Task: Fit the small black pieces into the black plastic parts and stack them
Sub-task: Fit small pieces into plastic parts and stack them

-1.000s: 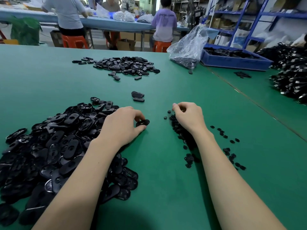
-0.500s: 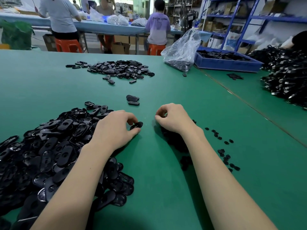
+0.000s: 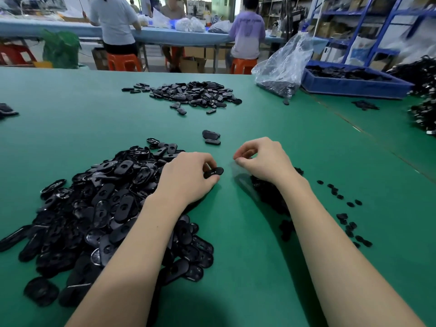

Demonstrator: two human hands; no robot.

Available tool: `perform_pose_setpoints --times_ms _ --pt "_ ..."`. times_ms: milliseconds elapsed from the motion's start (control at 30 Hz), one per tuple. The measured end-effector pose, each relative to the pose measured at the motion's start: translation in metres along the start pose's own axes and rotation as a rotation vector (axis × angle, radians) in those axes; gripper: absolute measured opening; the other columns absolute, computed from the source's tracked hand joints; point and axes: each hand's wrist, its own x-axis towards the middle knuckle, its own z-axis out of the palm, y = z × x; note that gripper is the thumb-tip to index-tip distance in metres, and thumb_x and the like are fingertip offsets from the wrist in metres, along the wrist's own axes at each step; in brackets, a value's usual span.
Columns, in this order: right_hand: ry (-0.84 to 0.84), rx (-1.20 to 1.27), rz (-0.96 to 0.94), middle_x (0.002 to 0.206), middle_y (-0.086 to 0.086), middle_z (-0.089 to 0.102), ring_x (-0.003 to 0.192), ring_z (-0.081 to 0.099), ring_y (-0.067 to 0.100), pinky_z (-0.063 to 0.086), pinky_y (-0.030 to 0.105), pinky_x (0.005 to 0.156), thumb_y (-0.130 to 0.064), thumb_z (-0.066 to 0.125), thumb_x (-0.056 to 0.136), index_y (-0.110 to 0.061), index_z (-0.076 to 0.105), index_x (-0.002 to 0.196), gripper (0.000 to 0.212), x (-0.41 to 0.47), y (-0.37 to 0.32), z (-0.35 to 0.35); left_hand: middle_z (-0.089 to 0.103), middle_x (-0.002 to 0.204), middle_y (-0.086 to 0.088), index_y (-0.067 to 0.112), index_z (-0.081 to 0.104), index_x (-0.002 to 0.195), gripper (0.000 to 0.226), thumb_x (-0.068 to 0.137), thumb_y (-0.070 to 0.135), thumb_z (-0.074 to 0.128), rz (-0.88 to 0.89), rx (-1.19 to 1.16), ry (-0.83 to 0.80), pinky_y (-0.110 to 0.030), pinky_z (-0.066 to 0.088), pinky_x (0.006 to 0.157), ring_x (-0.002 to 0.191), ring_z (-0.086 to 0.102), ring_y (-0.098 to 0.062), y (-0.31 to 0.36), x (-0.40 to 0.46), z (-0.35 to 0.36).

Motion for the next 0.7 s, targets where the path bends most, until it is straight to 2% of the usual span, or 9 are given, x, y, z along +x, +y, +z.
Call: perform_pose_setpoints --times_ms 100,200,367,500,600,700 --pt "-0.127 0.342 0.013 0.076 -0.011 0.073 0.061 0.056 0.006 0.045 0.021 0.062 -0.025 0.076 0.084 -0.026 0.078 0.084 0.003 -0.003 -0.01 0.0 0.063 0.095 0.012 0.037 0.068 0.101 0.019 0.084 0.045 0.07 0.011 -0.005 0.009 -0.03 0.043 0.074 0.101 0.058 -0.016 0.0 -0.001 0.001" --pt "-0.227 0.465 0.019 0.073 -0.004 0.071 0.051 0.046 0.004 0.039 0.016 0.052 -0.015 0.078 0.084 -0.019 0.078 0.084 0.004 -0.007 -0.016 0.001 0.062 0.095 0.012 0.037 0.069 0.101 0.019 0.084 0.045 0.069 0.019 -0.012 0.047 -0.029 0.04 0.072 0.098 0.059 -0.014 0.001 -0.002 0.001" --pt "-0.257 0.489 0.073 0.073 -0.004 0.065 0.067 0.04 0.014 0.032 0.017 0.047 -0.018 0.08 0.084 -0.024 0.078 0.08 0.007 -0.008 -0.016 0.001 0.06 0.092 0.014 0.039 0.068 0.098 0.018 0.082 0.047 0.07 0.02 -0.022 0.09 -0.026 0.034 0.067 0.089 0.059 -0.009 0.004 -0.003 -0.003" --pt "-0.265 0.491 0.148 0.066 -0.015 0.064 0.065 0.048 0.01 0.035 0.013 0.044 -0.025 0.082 0.081 -0.033 0.08 0.072 0.012 -0.005 -0.012 0.002 0.059 0.092 0.013 0.039 0.067 0.096 0.02 0.081 0.049 0.071 0.009 -0.03 0.121 -0.027 0.036 0.067 0.085 0.057 -0.009 0.005 -0.004 -0.003" --pt "-0.306 0.559 0.165 0.071 -0.012 0.067 0.062 0.053 0.008 0.034 0.017 0.046 -0.025 0.084 0.08 -0.032 0.081 0.075 0.009 -0.004 -0.012 0.003 0.06 0.088 0.014 0.038 0.065 0.094 0.022 0.079 0.053 0.072 0.003 -0.058 0.145 -0.028 0.039 0.066 0.083 0.057 -0.009 0.006 -0.003 -0.003" --pt "-0.234 0.572 0.138 0.069 -0.009 0.066 0.061 0.05 0.008 0.035 0.015 0.043 -0.022 0.081 0.083 -0.029 0.08 0.071 0.013 -0.003 -0.012 0.003 0.063 0.082 0.016 0.037 0.064 0.097 0.029 0.076 0.054 0.076 0.003 -0.134 0.077 -0.03 0.047 0.07 0.082 0.061 -0.009 0.007 -0.001 -0.004"
